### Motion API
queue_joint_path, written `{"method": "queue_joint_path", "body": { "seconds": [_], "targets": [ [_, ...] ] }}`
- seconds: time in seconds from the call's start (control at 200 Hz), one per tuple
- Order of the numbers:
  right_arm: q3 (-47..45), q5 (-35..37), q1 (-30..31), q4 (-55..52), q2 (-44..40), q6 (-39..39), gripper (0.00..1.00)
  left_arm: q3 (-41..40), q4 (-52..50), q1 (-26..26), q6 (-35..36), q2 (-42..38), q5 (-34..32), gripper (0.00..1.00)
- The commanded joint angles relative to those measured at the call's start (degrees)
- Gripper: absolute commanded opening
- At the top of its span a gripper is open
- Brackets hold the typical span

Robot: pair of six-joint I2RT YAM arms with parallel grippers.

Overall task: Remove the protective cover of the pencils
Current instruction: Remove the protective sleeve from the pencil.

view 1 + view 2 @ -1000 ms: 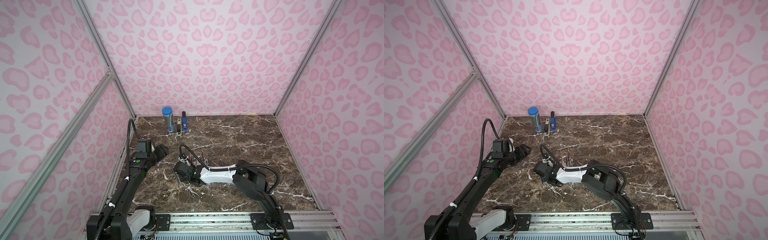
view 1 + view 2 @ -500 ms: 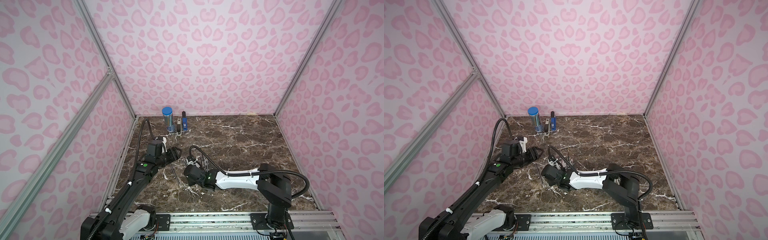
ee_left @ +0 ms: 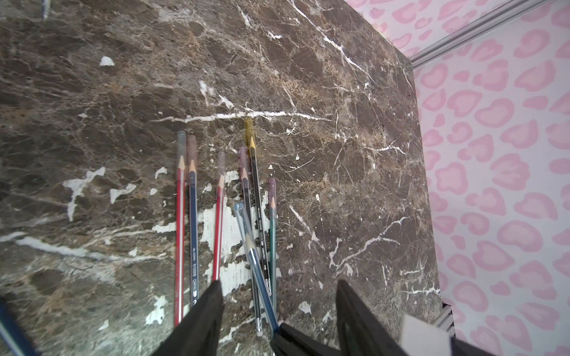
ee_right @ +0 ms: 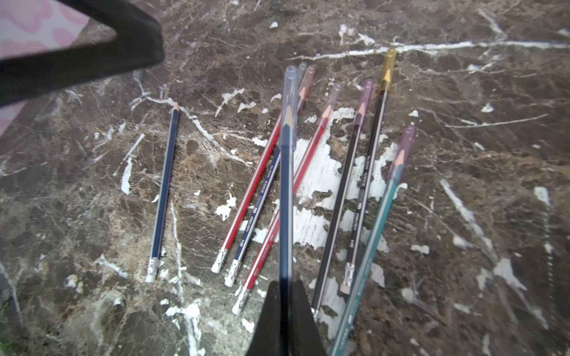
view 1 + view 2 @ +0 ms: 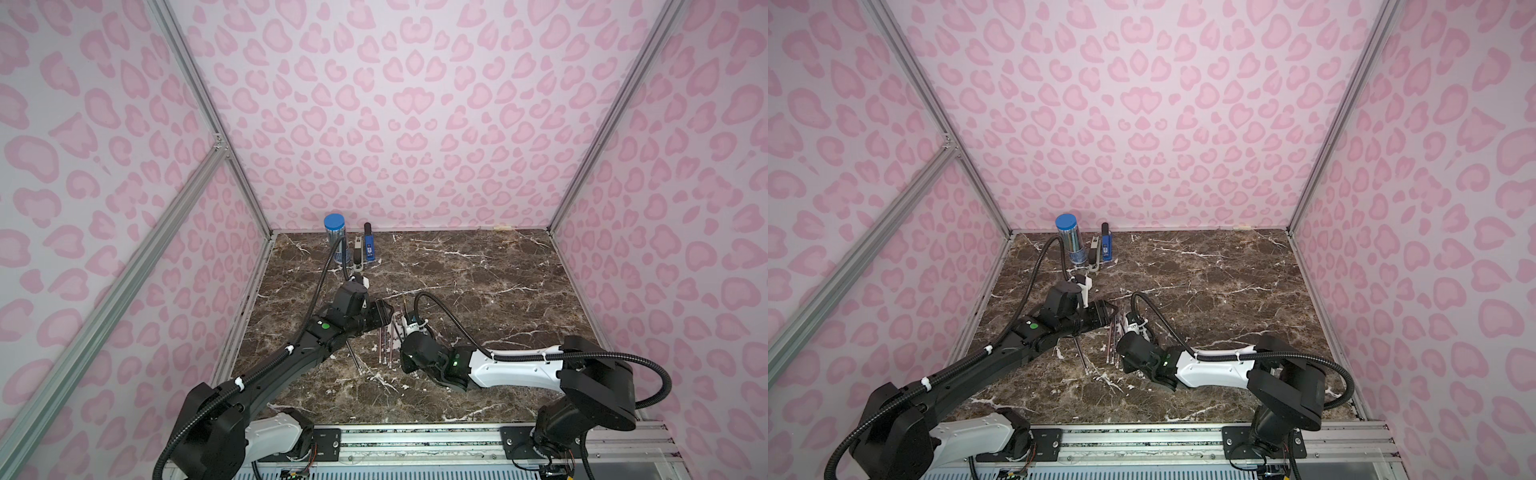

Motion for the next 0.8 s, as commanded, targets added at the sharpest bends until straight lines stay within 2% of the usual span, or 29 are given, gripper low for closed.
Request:
{"method": "queue_joint_path", "body": {
  "seconds": [0.0, 0.11, 0.215, 0.605, 0.8],
  "targets": [
    [-0.6, 0.1, 0.5, 3.4, -0.8, 0.5, 0.0, 1.4, 2.5, -0.7, -0.3, 1.5, -1.8, 0.6],
    [-0.3, 0.9, 1.6, 3.5, -1.6, 0.6, 0.0, 1.7, 2.3, -0.9, -0.7, 2.0, -3.2, 0.59],
    [-0.1, 1.6, 2.2, 3.7, -2.3, 1.0, 0.0, 1.4, 2.1, -1.0, -1.7, 2.0, -4.5, 0.53],
    [1.8, 4.3, 3.5, 3.0, -2.9, 1.2, 0.0, 1.4, 1.0, -1.4, -4.2, 1.3, -6.9, 0.5],
    [3.1, 4.6, 4.0, 2.7, -3.2, 0.7, 0.0, 2.0, 0.8, -1.8, -4.8, 2.3, -7.1, 0.42]
  ]
}}
